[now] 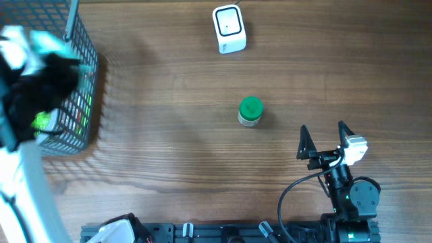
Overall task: Scan the item barcode
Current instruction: 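Reach the left gripper into the basket and grasp the wipes pack, then place the light-blue wipes pack on the table left of the jar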
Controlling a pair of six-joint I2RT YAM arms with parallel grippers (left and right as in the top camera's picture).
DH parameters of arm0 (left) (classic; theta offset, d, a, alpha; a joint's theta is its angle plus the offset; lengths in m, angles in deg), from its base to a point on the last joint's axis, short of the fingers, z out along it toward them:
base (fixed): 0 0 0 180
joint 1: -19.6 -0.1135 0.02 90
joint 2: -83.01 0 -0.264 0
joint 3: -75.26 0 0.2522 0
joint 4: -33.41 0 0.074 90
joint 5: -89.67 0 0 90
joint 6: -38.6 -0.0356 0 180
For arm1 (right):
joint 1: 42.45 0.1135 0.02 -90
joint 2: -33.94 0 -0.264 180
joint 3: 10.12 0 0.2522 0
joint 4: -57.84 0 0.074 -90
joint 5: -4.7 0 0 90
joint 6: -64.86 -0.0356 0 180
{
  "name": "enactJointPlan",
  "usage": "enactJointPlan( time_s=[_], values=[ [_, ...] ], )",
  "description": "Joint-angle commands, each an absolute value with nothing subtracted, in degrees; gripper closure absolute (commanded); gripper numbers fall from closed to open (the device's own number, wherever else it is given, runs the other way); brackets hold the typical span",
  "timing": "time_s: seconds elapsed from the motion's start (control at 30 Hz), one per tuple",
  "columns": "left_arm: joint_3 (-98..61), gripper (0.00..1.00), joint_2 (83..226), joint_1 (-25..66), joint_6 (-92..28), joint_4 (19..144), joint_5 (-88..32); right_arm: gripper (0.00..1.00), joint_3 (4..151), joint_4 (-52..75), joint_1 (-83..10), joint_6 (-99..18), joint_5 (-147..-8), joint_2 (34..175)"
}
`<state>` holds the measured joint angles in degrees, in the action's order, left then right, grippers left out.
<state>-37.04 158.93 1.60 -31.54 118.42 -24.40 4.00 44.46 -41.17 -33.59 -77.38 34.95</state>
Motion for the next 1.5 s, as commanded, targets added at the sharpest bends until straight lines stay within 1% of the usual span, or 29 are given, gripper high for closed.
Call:
enactJointPlan(
  time_s=[0.0, 0.07, 0.17, 0.2, 0.23, 0.27, 0.3, 0.33, 0.37, 0.4, 0.5, 0.53, 0.57, 0.6, 0.7, 0.73, 0.77, 0.87, 0.9, 0.93, 1.1, 1.13, 1.2, 1.27, 1.33, 1.4, 1.43, 1.47],
  values=[
    [-31.8, 0.96, 163.26, 11.28, -40.96, 121.63, -42.28, 0.0, 3.94, 44.66, -41.3, -32.78, -76.66, 34.73],
    [-26.77, 0.96, 165.4, 16.4, -42.23, 121.13, -40.88, 0.0, 3.94, 44.66, -41.3, -32.74, -76.66, 34.73],
    [-15.38, 0.95, 170.19, 25.14, -41.79, 116.12, -30.92, 0.0, 3.94, 44.66, -41.3, -32.76, -76.66, 34.73],
    [-11.36, 0.9, 171.85, 27.85, -41.2, 112.17, -27.14, 0.0, 3.94, 44.66, -41.3, -32.78, -76.66, 34.73],
    [-7.95, 0.89, 173.27, 29.93, -38.6, 107.93, -22.59, 0.0, 3.94, 44.66, -41.3, -32.78, -76.66, 34.73],
    [-5.52, 0.81, 174.6, 31.74, -36.48, 104.43, -18.77, 0.0, 3.94, 44.66, -41.3, -32.76, -76.66, 34.73],
    [-4.34, 0.61, 175.87, 33.18, -35.94, 102.11, -17.08, 0.0, 3.94, 44.66, -41.3, -32.78, -76.66, 34.73],
    [-4.56, 0.23, 176.35, 34.06, -35.74, 101.19, -17.13, 0.0, 3.94, 44.66, -41.3, -32.78, -76.66, 34.73],
    [-6.11, 0.06, 175.94, 34.12, -35.46, 101.15, -17.19, 0.0, 3.94, 44.66, -41.3, -32.76, -76.66, 34.73],
    [-7.95, 0.0, 175.48, 34.1, -35.46, 101.63, -17.15, 0.0, 3.94, 44.66, -41.3, -32.76, -76.66, 34.73],
    [-14.68, 0.0, 173.36, 34.12, -33.9, 104.21, -16.67, 0.0, 3.94, 44.66, -41.3, -32.76, -76.66, 34.73],
    [-14.64, 0.21, 173.18, 34.12, -32.68, 104.78, -16.51, 0.0, 3.94, 44.66, -41.3, -32.76, -76.66, 34.73],
    [-14.33, 0.69, 173.58, 34.34, -32.7, 105.46, -16.51, 0.0, 3.94, 44.66, -41.3, -32.78, -76.66, 34.73],
    [-13.39, 0.96, 174.1, 35.0, -32.7, 105.98, -16.51, 0.0, 3.94, 44.66, -41.3, -32.78, -76.66, 34.73],
    [-6.46, 0.95, 176.51, 37.58, -29.9, 102.94, -12.3, 0.0, 3.94, 44.66, -41.3, -32.78, -76.66, 34.73],
    [-4.34, 0.92, 177.23, 37.93, -29.88, 101.0, -12.25, 0.0, 3.94, 44.66, -41.3, -32.78, -76.66, 34.73],
    [-2.25, 0.91, 177.97, 38.17, -29.88, 98.77, -12.27, 0.0, 3.94, 44.66, -41.3, -32.76, -76.66, 34.73],
    [5.29, 0.91, 181.53, 38.6, -29.69, 91.29, -11.42, 0.0, 3.94, 44.66, -41.3, -32.78, -76.66, 34.73],
    [6.41, 0.89, 182.58, 38.6, -28.55, 91.27, -8.84, 0.0, 3.94, 44.66, -41.3, -32.78, -76.66, 34.73],
    [7.94, 0.84, 184.55, 38.6, -28.4, 91.25, -4.65, 0.0, 3.94, 44.66, -41.3, -32.78, -76.66, 34.73],
    [7.37, 0.77, 185.93, 38.56, -28.44, 91.23, -4.6, 0.0, 3.94, 44.66, -41.3, -32.76, -76.66, 34.73],
    [5.86, 0.75, 185.86, 38.56, -28.51, 91.2, -5.89, 0.0, 3.94, 44.66, -41.3, -32.78, -76.66, 34.73],
    [-1.55, 0.61, 185.86, 38.56, -28.61, 91.2, -10.15, 0.0, 3.94, 44.66, -41.3, -32.78, -76.66, 34.73],
    [-9.52, 0.55, 185.86, 38.45, -28.61, 91.53, -10.13, 0.0, 3.94, 44.66, -41.3, -32.76, -76.66, 34.73],
    [-22.57, 0.51, 185.73, 38.36, -28.66, 97.76, -9.98, 0.0, 3.94, 44.66, -41.3, -32.76, -76.66, 34.73],
    [-38.14, 0.46, 185.66, 37.14, -30.17, 106.85, -7.9, 0.0, 3.94, 44.66, -41.3, -32.78, -76.66, 34.73],
    [-44.36, 0.4, 185.66, 36.02, -30.39, 110.22, -5.74, 0.0, 3.94, 44.66, -41.3, -32.76, -76.66, 34.73],
    [-52.45, 0.31, 185.66, 34.03, -30.41, 113.98, -2.07, 0.0, 3.94, 44.66, -41.3, -32.76, -76.66, 34.73]
  ],
)
